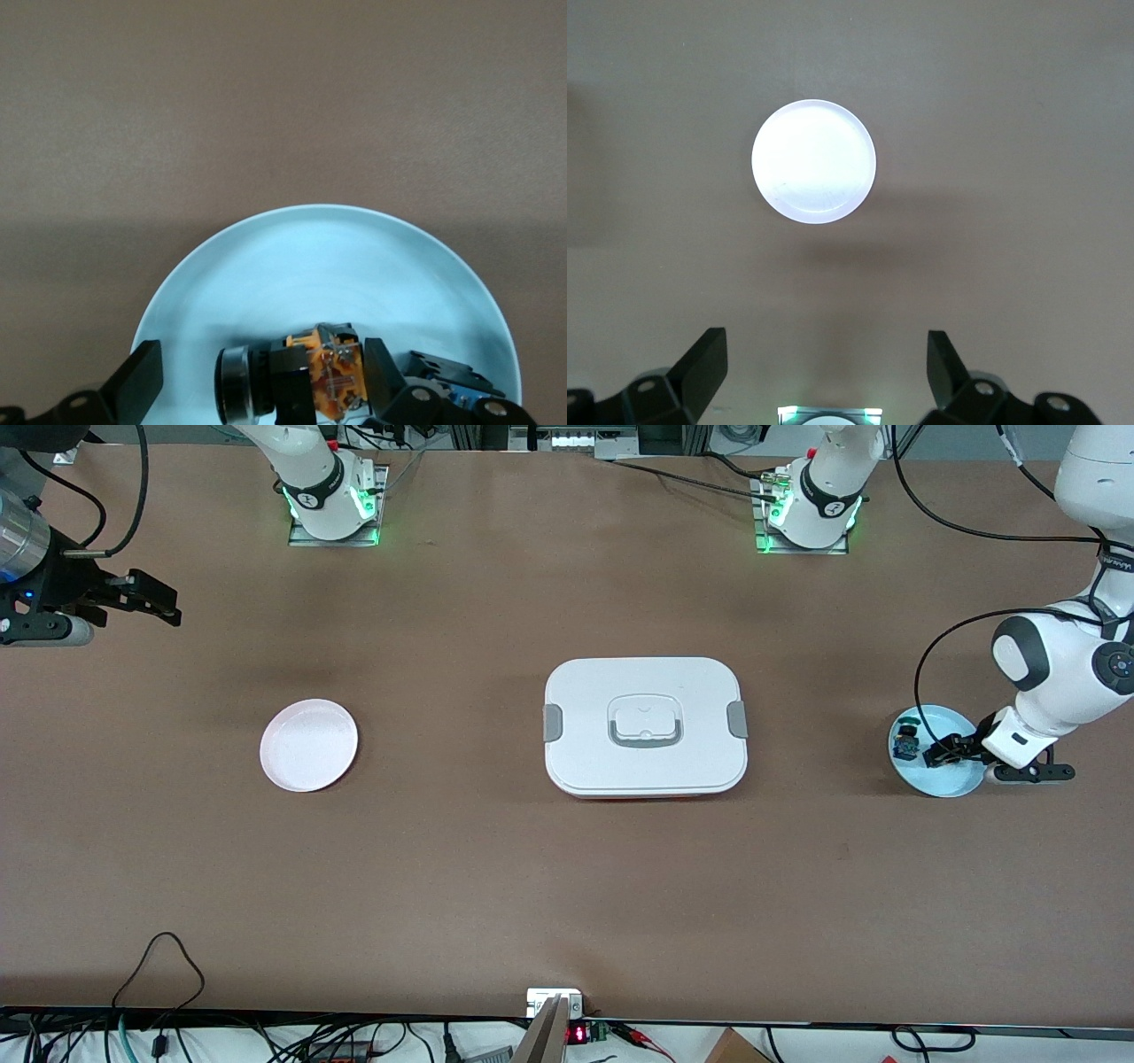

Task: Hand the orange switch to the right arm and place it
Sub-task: 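Close the left gripper on the orange switch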

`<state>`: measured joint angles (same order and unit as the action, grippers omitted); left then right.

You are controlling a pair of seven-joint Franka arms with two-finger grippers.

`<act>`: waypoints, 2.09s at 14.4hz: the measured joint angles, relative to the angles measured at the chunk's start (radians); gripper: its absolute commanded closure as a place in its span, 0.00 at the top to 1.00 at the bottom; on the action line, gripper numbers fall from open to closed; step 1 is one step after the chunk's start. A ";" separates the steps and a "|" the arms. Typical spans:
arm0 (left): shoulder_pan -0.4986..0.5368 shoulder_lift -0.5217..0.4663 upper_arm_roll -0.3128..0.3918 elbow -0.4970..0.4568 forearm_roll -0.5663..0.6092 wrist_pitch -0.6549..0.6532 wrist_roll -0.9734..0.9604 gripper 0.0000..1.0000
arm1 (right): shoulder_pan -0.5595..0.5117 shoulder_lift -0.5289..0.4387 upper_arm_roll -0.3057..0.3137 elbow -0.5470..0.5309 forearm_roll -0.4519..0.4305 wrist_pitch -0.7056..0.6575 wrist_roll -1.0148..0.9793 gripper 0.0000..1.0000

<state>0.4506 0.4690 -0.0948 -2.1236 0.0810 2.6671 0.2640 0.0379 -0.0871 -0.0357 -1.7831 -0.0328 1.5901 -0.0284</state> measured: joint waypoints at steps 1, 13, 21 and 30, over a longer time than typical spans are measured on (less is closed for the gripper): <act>0.003 0.000 -0.009 0.003 0.000 0.000 0.000 1.00 | 0.000 0.000 0.000 0.000 0.000 0.000 0.000 1.00; 0.083 0.016 -0.067 0.003 -0.001 -0.001 -0.002 1.00 | 0.000 0.000 0.000 0.000 0.000 0.000 0.000 1.00; 0.095 0.016 -0.109 0.011 -0.001 -0.017 -0.002 1.00 | 0.000 0.000 0.000 0.000 0.000 0.000 0.000 1.00; 0.127 0.033 -0.111 0.010 -0.001 -0.029 -0.002 1.00 | 0.000 0.000 0.000 0.000 0.000 0.000 0.000 1.00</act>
<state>0.5777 0.5016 -0.2054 -2.1133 0.0804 2.6382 0.2620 0.0380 -0.0871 -0.0353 -1.7831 -0.0330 1.5904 -0.0285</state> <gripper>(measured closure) 0.000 0.000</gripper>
